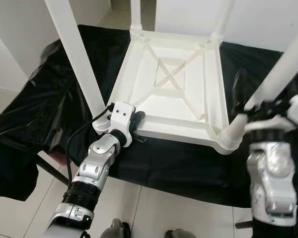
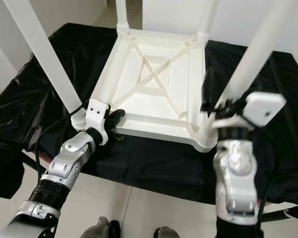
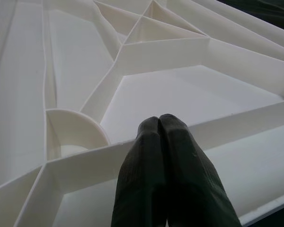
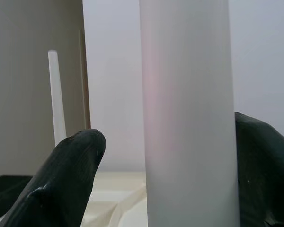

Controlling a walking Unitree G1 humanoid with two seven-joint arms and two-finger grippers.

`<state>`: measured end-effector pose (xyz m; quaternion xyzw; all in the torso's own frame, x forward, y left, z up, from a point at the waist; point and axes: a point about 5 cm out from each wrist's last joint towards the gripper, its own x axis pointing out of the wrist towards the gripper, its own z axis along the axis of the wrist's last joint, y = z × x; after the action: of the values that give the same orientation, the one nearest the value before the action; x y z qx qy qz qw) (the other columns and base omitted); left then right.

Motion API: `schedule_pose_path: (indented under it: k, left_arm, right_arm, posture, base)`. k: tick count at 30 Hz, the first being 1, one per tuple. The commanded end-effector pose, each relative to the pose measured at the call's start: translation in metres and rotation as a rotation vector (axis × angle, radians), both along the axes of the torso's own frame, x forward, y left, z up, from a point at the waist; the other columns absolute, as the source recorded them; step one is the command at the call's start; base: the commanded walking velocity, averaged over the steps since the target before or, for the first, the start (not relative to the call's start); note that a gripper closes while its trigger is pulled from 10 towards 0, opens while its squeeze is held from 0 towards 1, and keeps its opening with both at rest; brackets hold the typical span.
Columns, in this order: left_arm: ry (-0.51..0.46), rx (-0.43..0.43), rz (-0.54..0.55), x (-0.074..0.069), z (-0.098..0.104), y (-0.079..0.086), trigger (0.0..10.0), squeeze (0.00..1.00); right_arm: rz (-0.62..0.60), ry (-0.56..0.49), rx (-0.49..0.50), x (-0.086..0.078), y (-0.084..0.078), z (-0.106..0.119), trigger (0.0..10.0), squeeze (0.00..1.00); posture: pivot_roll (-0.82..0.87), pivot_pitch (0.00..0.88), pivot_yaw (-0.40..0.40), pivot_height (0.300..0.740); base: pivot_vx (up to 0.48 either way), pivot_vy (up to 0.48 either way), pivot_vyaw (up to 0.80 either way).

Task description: Building children table

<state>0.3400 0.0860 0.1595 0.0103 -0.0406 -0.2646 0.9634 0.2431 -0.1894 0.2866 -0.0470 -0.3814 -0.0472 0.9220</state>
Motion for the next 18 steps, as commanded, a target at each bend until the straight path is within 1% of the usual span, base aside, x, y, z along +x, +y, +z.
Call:
schedule_pose_path:
  k: [1, 2, 5, 6, 7, 9, 13, 14, 15, 16, 17, 18]
  left_arm:
    - [0.024, 0.000, 0.125, 0.004, -0.006, 0.009, 10.0, 0.00]
    - [0.018, 0.000, 0.127, 0.005, -0.005, 0.010, 10.0, 0.00]
    - [0.012, 0.000, 0.128, 0.005, -0.004, 0.010, 10.0, 0.00]
    - [0.010, 0.003, 0.129, 0.006, -0.004, 0.010, 10.0, 0.00]
    - [0.010, 0.003, 0.129, 0.006, -0.004, 0.010, 10.0, 0.00]
    - [0.011, -0.005, 0.135, 0.006, -0.005, 0.010, 10.0, 0.00]
    - [0.019, -0.016, 0.149, 0.007, -0.006, 0.011, 10.0, 0.00]
    - [0.028, -0.017, 0.158, 0.007, -0.008, 0.012, 10.0, 0.00]
    - [0.034, -0.016, 0.163, 0.007, -0.009, 0.013, 10.0, 0.00]
    - [0.039, -0.012, 0.173, 0.007, -0.011, 0.014, 10.0, 0.00]
    - [0.039, -0.012, 0.173, 0.007, -0.011, 0.014, 10.0, 0.00]
    - [0.047, -0.004, 0.187, 0.008, -0.013, 0.015, 10.0, 0.00]
  right_arm:
    - [0.006, -0.020, 0.005, 0.000, -0.002, 0.008, 10.0, 0.00]
    - [0.014, -0.047, 0.003, 0.001, -0.001, 0.017, 10.0, 0.00]
    - [0.019, -0.063, 0.003, 0.001, -0.001, 0.022, 10.0, 0.00]
    - [0.026, -0.086, -0.002, 0.001, 0.000, 0.029, 10.0, 0.00]
    - [0.026, -0.086, -0.002, 0.001, 0.000, 0.029, 10.0, 0.00]
    - [0.034, -0.113, -0.012, 0.001, 0.000, 0.038, 10.0, 0.00]
    - [0.041, -0.118, -0.024, 0.000, 0.000, 0.043, 10.0, 0.00]
    - [0.046, -0.114, -0.019, -0.001, -0.001, 0.044, 8.9, 0.00]
    - [0.049, -0.111, -0.013, -0.001, -0.002, 0.044, 8.3, 0.00]
    - [0.051, -0.106, -0.008, -0.002, -0.004, 0.044, 3.5, 0.00]
    - [0.051, -0.106, -0.008, -0.002, -0.004, 0.044, 3.5, 0.00]
    - [0.055, -0.098, 0.003, -0.002, -0.006, 0.043, 0.0, 0.00]
  posture:
    - [0.04, 0.150, 0.006, 0.740]
    - [0.04, 0.150, 0.006, 0.740]
    - [0.04, 0.150, 0.006, 0.740]
    - [0.04, 0.143, 0.003, 0.740]
    - [0.04, 0.143, 0.003, 0.740]
    - [0.04, 0.139, -0.002, 0.740]
    - [0.04, 0.139, -0.002, 0.740]
    - [0.04, 0.136, -0.006, 0.740]
    - [0.04, 0.136, -0.006, 0.740]
    - [0.04, 0.137, -0.005, 0.740]
    - [0.04, 0.137, -0.005, 0.740]
    - [0.04, 0.137, -0.005, 0.740]
  base:
    - [0.000, 0.000, 0.00]
    - [0.000, 0.000, 0.00]
    - [0.000, 0.000, 0.00]
    - [0.000, 0.000, 0.00]
    - [0.000, 0.000, 0.00]
    - [0.000, 0.000, 0.00]
    - [0.000, 0.000, 0.00]
    - [0.000, 0.000, 0.00]
    - [0.000, 0.000, 0.00]
    - [0.000, 0.000, 0.00]
    - [0.000, 0.000, 0.00]
    - [0.000, 0.000, 0.00]
